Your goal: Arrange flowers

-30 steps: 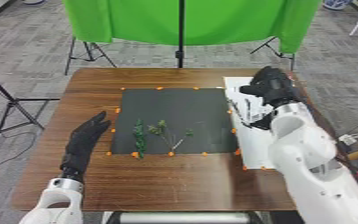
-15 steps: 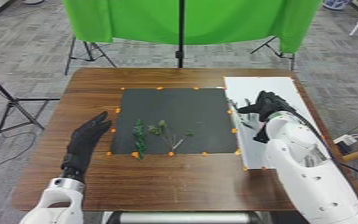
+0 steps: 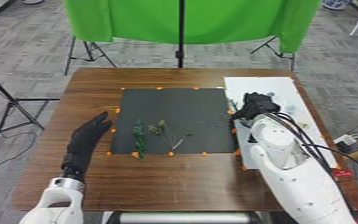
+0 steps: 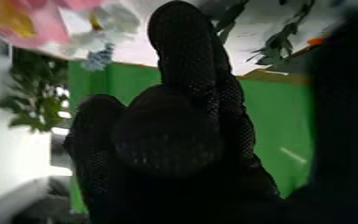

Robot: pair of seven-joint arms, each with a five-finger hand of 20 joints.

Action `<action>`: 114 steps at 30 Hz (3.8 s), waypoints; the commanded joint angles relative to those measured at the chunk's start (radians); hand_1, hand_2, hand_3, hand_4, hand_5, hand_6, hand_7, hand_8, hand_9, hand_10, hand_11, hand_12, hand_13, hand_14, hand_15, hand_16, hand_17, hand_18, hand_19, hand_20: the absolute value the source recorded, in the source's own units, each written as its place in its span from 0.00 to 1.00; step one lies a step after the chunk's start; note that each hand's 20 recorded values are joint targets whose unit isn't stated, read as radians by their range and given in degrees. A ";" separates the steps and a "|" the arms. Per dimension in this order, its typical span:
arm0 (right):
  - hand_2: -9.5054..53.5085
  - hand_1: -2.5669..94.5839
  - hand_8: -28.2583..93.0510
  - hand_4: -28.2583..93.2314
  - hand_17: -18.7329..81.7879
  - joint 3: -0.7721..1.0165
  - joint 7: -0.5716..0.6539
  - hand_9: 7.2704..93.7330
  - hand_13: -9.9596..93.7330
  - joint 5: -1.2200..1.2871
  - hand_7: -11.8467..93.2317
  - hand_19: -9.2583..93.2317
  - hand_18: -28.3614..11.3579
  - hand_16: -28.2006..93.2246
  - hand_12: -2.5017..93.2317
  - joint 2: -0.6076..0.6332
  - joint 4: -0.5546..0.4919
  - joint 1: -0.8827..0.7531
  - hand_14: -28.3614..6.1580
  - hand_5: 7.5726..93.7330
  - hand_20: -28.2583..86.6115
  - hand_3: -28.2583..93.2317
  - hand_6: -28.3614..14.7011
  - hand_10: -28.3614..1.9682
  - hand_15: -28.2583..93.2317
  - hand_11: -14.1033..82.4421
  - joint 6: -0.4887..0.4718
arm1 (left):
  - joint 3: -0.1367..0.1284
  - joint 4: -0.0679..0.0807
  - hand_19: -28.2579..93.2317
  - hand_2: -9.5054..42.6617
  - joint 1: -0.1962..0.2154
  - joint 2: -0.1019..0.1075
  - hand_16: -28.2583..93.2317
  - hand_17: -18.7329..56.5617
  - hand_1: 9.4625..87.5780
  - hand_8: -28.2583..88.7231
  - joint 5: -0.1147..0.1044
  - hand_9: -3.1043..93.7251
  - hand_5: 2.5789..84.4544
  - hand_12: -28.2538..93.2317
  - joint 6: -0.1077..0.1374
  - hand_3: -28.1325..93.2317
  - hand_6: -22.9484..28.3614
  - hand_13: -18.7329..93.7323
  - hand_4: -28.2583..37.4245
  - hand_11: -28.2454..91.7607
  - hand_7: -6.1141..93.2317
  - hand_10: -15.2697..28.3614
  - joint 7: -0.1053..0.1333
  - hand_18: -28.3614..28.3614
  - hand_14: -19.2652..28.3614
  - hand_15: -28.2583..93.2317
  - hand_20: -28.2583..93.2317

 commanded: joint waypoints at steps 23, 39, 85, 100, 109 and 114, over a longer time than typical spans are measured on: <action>0.00 0.86 0.45 0.75 0.94 0.095 -0.013 0.92 1.00 0.383 0.45 1.00 0.50 0.48 0.33 0.035 -0.189 -0.131 0.80 0.85 0.84 0.08 0.56 0.57 0.83 0.72 0.435 | -0.003 0.003 0.24 0.16 0.005 -0.010 0.23 0.31 0.16 0.20 -0.007 0.46 0.43 0.33 -0.011 0.78 0.53 0.43 0.04 0.33 0.09 0.64 -0.010 0.67 0.67 0.30 0.36; 0.00 0.87 0.44 0.76 0.95 -0.039 0.018 0.93 1.00 0.466 0.46 1.00 0.51 0.48 0.32 -0.078 -0.328 -0.245 0.80 0.85 0.84 0.07 0.55 0.56 0.83 0.72 0.356 | -0.004 -0.001 0.24 0.16 0.008 -0.010 0.24 0.31 0.16 0.20 -0.006 0.46 0.44 0.33 -0.018 0.77 0.54 0.43 0.04 0.33 0.09 0.64 -0.012 0.67 0.67 0.30 0.36; 0.27 0.33 0.22 0.35 0.89 -0.024 -0.066 0.92 0.98 0.554 0.26 1.00 0.40 0.52 0.34 -0.053 -0.351 -0.311 0.70 0.75 0.85 0.82 0.63 0.48 0.79 0.66 0.052 | 0.002 0.003 0.24 0.16 0.009 -0.014 0.23 0.31 0.16 0.19 -0.005 0.46 0.44 0.33 -0.033 0.78 0.54 0.43 0.04 0.33 0.10 0.64 -0.029 0.67 0.67 0.30 0.36; 0.26 0.32 0.21 0.34 0.89 0.027 -0.047 0.92 0.98 0.566 0.26 1.00 0.40 0.51 0.34 -0.020 -0.341 -0.269 0.69 0.75 0.85 0.83 0.63 0.48 0.80 0.66 0.049 | 0.003 0.003 0.24 0.16 0.008 -0.014 0.24 0.31 0.16 0.20 -0.005 0.46 0.44 0.33 -0.028 0.77 0.54 0.43 0.04 0.33 0.09 0.64 -0.028 0.67 0.67 0.30 0.36; 0.26 0.32 0.21 0.34 0.89 0.034 -0.047 0.92 0.98 0.566 0.26 1.00 0.40 0.51 0.34 -0.011 -0.337 -0.268 0.69 0.75 0.85 0.83 0.62 0.48 0.80 0.66 0.047 | 0.000 -0.001 0.24 0.16 0.013 -0.015 0.24 0.31 0.16 0.20 -0.006 0.46 0.44 0.33 -0.027 0.77 0.54 0.43 0.04 0.33 0.09 0.64 -0.024 0.67 0.67 0.30 0.36; 0.26 0.32 0.21 0.34 0.88 0.042 -0.049 0.92 0.98 0.561 0.26 1.00 0.40 0.51 0.34 0.005 -0.333 -0.267 0.69 0.75 0.85 0.83 0.62 0.48 0.79 0.66 0.035 | -0.001 0.000 0.24 0.16 0.011 -0.015 0.24 0.31 0.16 0.20 -0.006 0.46 0.44 0.33 -0.025 0.77 0.54 0.43 0.04 0.33 0.09 0.64 -0.025 0.67 0.67 0.30 0.36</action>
